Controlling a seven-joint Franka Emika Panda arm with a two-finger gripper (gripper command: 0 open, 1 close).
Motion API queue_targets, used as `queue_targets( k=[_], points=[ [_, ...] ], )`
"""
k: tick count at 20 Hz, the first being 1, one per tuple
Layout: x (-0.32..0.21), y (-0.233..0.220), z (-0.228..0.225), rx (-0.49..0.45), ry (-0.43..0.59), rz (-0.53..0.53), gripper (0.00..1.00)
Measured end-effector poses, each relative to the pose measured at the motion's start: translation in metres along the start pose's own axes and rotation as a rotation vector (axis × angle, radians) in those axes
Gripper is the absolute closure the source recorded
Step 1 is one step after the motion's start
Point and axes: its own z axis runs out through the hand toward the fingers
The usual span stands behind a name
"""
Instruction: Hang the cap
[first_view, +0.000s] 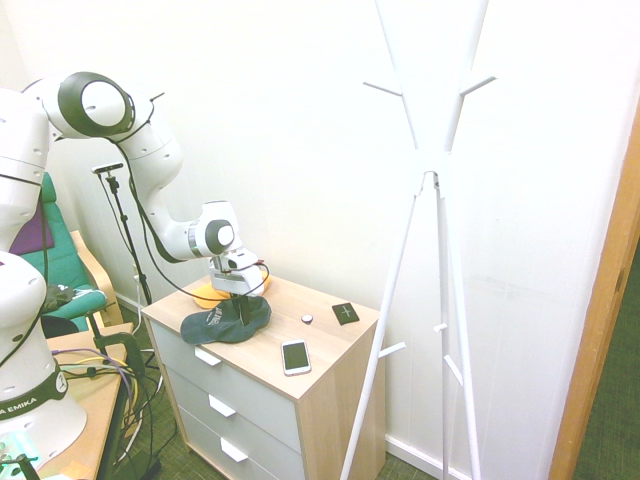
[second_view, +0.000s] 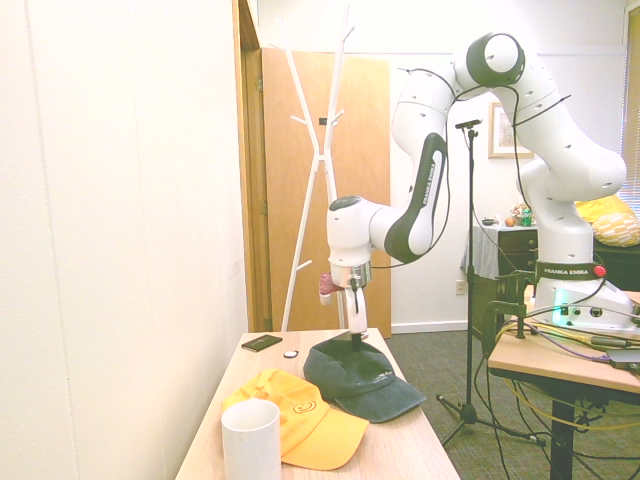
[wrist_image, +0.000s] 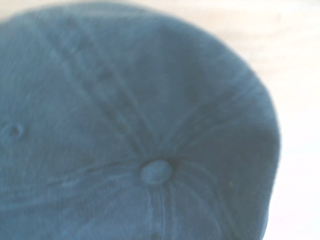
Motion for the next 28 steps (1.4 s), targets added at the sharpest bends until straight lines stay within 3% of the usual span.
queue_targets(
  k=[5, 13, 20, 28],
  points=[
    [0.031, 0.005, -0.07, 0.001, 0.084, 0.051, 1.0],
    [0.079, 0.039, -0.224, -0.121, 0.393, 0.159, 1.0],
    [0.132, 0.11, -0.414, -0.111, 0.592, 0.325, 1.0],
    [0.16, 0.199, -0.528, -0.227, 0.741, 0.429, 1.0]
  ],
)
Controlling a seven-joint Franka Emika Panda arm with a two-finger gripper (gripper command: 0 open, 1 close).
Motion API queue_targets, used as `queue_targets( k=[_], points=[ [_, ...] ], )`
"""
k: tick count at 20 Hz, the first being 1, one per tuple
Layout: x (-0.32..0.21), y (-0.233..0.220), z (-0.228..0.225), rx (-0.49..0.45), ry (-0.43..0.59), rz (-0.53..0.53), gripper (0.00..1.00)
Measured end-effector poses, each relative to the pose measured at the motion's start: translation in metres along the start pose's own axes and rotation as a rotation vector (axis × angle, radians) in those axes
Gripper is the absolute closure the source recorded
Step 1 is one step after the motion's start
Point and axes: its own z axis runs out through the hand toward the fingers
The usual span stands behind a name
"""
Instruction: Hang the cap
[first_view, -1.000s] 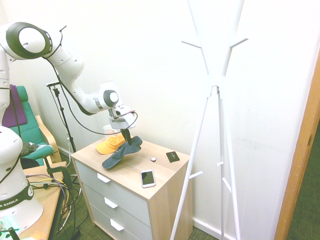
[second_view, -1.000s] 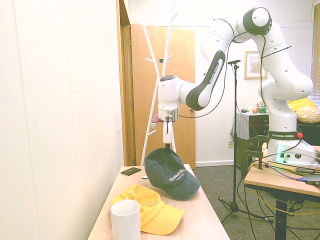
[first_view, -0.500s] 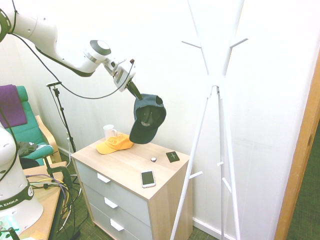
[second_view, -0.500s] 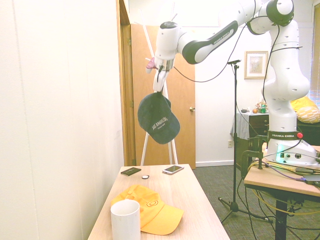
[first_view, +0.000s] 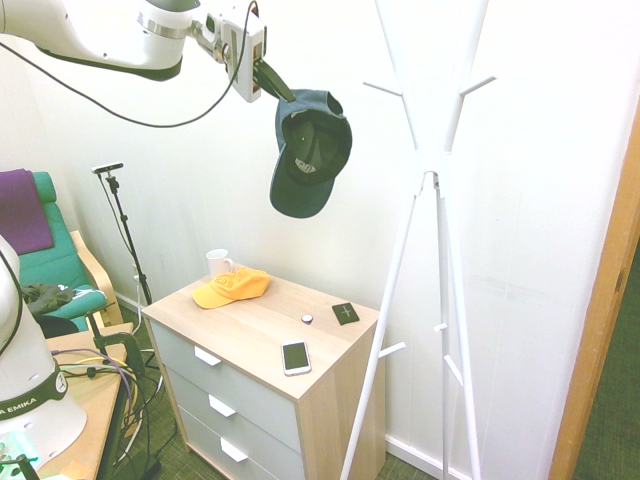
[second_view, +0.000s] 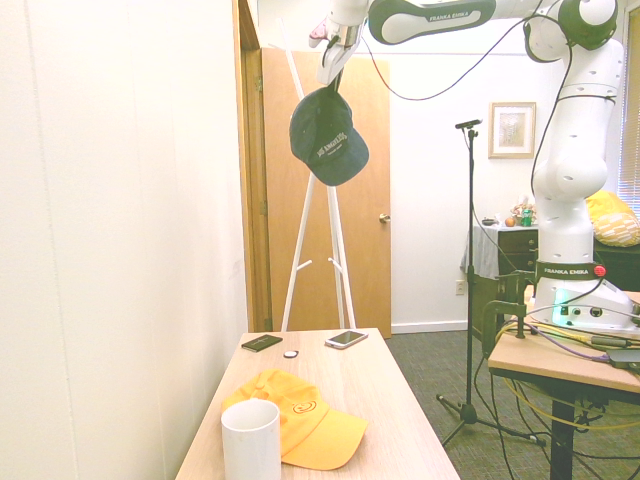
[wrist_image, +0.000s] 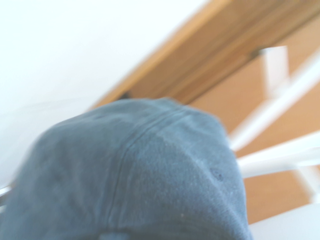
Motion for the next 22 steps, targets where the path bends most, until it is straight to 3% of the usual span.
queue_targets(
  k=[5, 11, 15, 22],
  points=[
    [0.067, 0.054, -0.014, 0.002, 0.034, 0.068, 1.0],
    [0.11, 0.09, 0.019, 0.011, 0.059, 0.148, 1.0],
    [0.117, 0.096, 0.052, 0.004, 0.013, 0.18, 1.0],
    [0.097, 0.075, 0.109, 0.001, -0.052, 0.148, 1.0]
  ],
)
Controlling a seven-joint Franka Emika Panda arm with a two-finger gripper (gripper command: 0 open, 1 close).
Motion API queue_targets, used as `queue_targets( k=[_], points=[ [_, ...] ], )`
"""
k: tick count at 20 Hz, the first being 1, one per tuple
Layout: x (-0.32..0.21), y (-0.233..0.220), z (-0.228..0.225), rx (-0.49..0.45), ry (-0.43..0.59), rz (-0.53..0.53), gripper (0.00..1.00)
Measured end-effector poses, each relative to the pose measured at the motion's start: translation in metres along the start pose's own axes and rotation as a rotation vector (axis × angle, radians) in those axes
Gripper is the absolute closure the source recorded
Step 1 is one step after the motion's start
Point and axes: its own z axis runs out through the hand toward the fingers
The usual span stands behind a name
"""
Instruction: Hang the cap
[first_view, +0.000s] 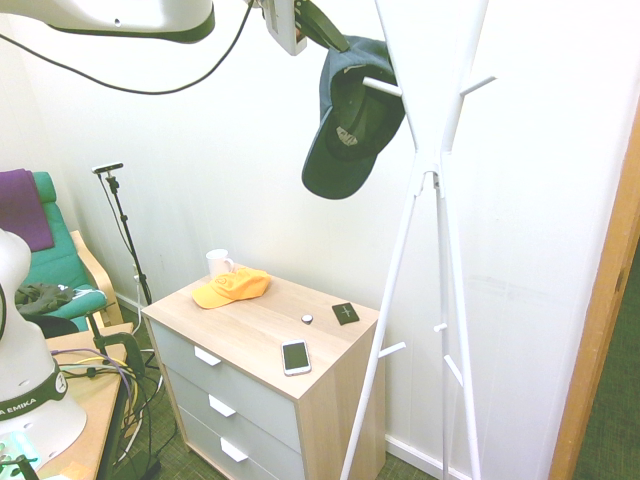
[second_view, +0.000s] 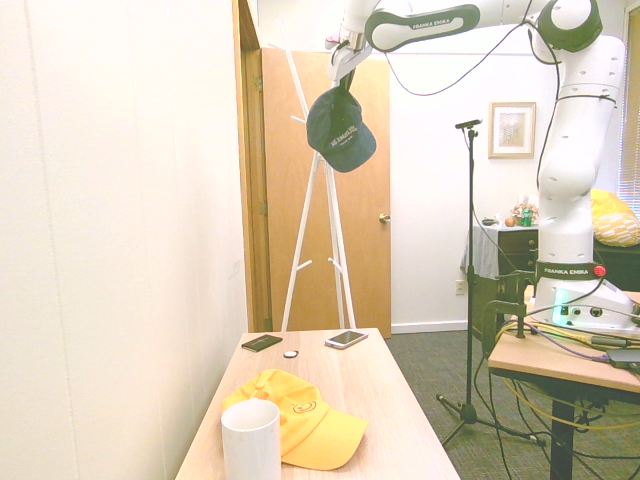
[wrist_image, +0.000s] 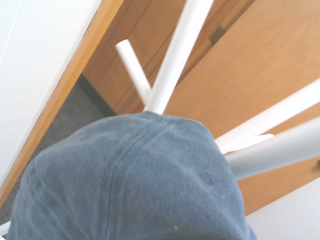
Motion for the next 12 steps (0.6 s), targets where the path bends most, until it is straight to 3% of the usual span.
queue_targets(
  k=[2, 3, 12],
  points=[
    [-0.004, -0.002, 0.013, -0.001, -0.014, -0.002, 1.0],
    [-0.007, -0.003, 0.019, 0.002, -0.024, 0.0, 0.0],
    [-0.02, -0.008, 0.037, 0.015, -0.048, 0.018, 0.0]
  ],
)
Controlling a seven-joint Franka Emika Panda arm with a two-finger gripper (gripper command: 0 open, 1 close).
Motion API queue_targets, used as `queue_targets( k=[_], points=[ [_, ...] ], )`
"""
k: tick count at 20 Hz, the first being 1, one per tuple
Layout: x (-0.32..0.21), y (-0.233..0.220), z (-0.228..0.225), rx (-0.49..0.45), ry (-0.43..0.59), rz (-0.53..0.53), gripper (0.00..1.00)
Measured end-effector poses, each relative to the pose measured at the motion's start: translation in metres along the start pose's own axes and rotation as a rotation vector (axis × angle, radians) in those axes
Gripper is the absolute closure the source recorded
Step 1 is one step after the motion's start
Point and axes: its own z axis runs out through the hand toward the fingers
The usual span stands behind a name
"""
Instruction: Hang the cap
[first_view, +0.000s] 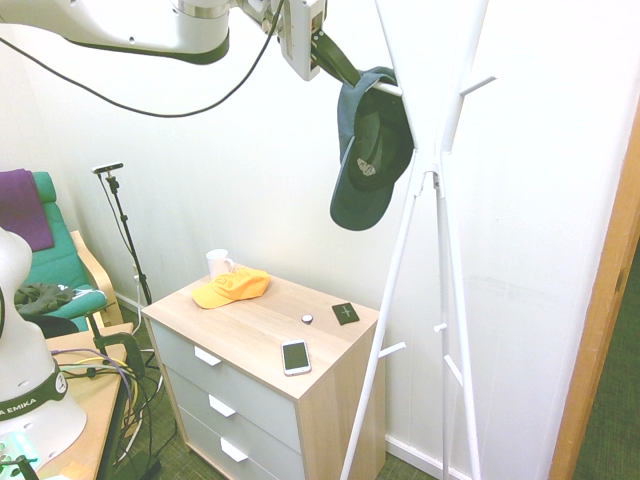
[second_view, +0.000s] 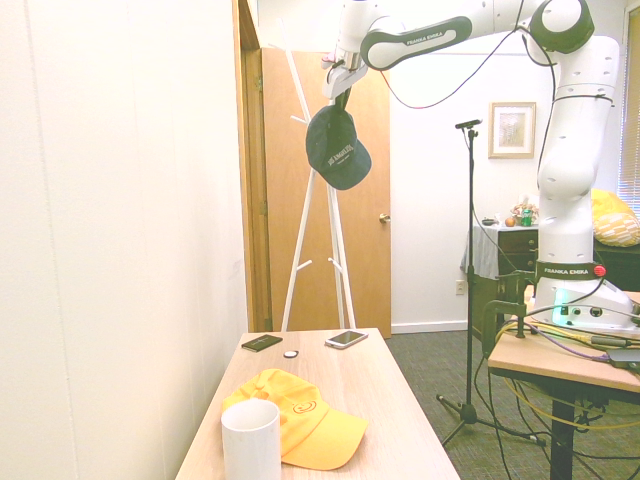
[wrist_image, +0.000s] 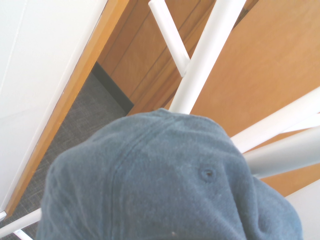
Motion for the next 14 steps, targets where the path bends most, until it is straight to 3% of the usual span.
queue_targets(
  k=[14],
  points=[
    [-0.001, -0.0018, -0.0024, 0.012, -0.004, 0.004, 0.0]
  ],
)
